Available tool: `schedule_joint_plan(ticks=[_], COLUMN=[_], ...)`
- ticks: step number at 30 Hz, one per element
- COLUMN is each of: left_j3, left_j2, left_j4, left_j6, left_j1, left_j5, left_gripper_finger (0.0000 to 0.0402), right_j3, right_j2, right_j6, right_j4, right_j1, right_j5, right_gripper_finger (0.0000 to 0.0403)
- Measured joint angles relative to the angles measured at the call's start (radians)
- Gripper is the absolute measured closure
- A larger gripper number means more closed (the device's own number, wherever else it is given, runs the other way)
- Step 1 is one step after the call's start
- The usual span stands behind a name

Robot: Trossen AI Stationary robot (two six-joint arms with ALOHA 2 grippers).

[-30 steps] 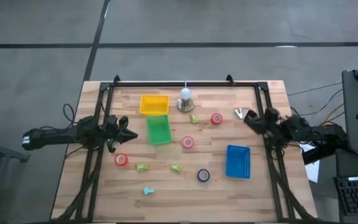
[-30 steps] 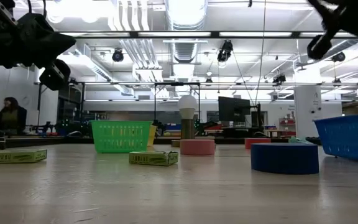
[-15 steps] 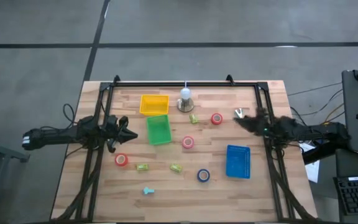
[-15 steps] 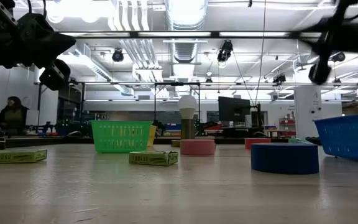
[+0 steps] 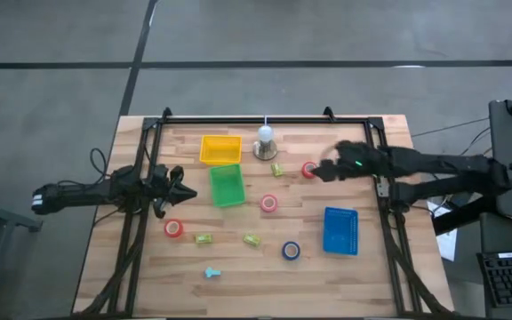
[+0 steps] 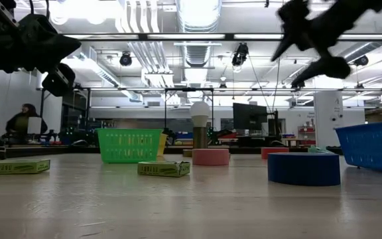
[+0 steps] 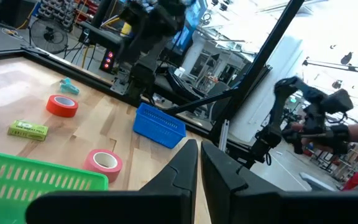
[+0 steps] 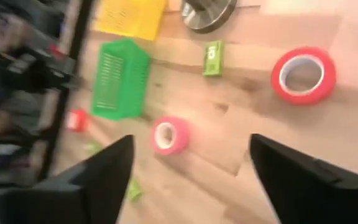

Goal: Pick and place Stapler, Stapler remover, tape
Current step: Put the orange tape into the blue bin

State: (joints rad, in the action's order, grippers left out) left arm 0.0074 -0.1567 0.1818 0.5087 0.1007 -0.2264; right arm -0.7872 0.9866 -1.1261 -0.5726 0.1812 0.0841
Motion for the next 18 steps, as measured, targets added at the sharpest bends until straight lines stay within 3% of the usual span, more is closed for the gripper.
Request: schedule_joint_plan(ticks=[3, 7, 12, 18], left_j3=[0.000, 0.000, 0.000, 0.000], left_j2=[0.000, -0.001, -0.002, -0.003], left_j4=[0.000, -0.004, -0.006, -0.005], left_j6=[0.000, 0.000, 0.000, 0.000], left_j1=[0.000, 0.000, 0.000, 0.000], left_j5=[0.000, 0.000, 0.000, 0.000], left_gripper_finger=[0.0378, 0.0378, 0.0378, 0.0378], right_j3=[-0.117, -0.267, -0.424, -0.530], right_j2=[0.187, 0.430, 0.633, 0.764], right_j6=[0.155, 0.319, 0.558, 0.691], right_j4=[-0.066, -0.288, -0.443, -0.456], right_j1=[0.097, 0.192, 0.210, 0.233], right_j5=[-0.088, -0.193, -0.196, -0.175], right_gripper_finger=[0.0019, 0.0006, 0.0007, 0.0007])
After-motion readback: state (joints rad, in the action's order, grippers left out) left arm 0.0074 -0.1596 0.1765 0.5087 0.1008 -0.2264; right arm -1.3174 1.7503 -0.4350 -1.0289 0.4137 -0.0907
